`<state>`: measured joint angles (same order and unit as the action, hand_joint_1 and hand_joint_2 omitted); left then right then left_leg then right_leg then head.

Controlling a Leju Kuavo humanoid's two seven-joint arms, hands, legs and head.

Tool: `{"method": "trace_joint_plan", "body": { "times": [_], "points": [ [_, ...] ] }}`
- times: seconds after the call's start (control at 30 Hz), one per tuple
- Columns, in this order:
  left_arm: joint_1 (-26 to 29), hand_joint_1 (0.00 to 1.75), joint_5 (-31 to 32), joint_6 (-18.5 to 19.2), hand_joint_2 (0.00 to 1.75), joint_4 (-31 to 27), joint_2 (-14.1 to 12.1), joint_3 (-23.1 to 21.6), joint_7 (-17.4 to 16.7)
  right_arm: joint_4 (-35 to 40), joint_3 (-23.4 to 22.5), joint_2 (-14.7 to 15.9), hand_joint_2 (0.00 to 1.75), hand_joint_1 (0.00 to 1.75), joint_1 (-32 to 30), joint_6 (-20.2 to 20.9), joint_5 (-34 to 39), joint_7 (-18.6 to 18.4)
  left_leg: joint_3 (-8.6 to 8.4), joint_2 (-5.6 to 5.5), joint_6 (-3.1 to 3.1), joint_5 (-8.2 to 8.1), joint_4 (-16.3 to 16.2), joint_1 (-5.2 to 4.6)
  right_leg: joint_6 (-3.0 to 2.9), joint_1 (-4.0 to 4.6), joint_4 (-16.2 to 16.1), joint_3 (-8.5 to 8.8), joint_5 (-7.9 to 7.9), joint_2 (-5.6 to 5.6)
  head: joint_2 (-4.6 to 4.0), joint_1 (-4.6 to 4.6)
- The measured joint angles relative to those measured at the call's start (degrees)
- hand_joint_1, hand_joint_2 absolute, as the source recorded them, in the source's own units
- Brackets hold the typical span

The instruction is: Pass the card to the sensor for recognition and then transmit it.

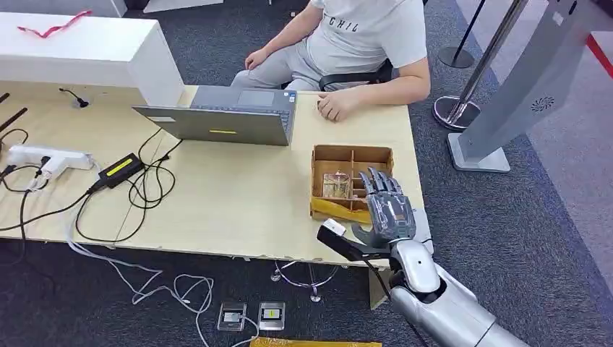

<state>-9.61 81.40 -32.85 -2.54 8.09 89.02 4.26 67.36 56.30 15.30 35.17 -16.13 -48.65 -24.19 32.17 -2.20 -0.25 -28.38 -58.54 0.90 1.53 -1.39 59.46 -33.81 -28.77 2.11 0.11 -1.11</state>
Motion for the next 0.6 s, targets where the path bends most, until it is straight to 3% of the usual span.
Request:
{"method": "trace_joint_plan", "body": {
  "times": [0.6],
  "points": [
    [0.0,0.00,0.5,-0.3,0.00,0.0,0.0,0.0,-1.7,-6.8,-0.5,-3.7,1.75,0.00,1.2,-0.2,0.7,1.1,-0.01,0.00,0.00,0.00,0.0,0.00,0.00,0.00,0.0,-0.01,0.00,0.00,0.00,0.00]
  ]
}}
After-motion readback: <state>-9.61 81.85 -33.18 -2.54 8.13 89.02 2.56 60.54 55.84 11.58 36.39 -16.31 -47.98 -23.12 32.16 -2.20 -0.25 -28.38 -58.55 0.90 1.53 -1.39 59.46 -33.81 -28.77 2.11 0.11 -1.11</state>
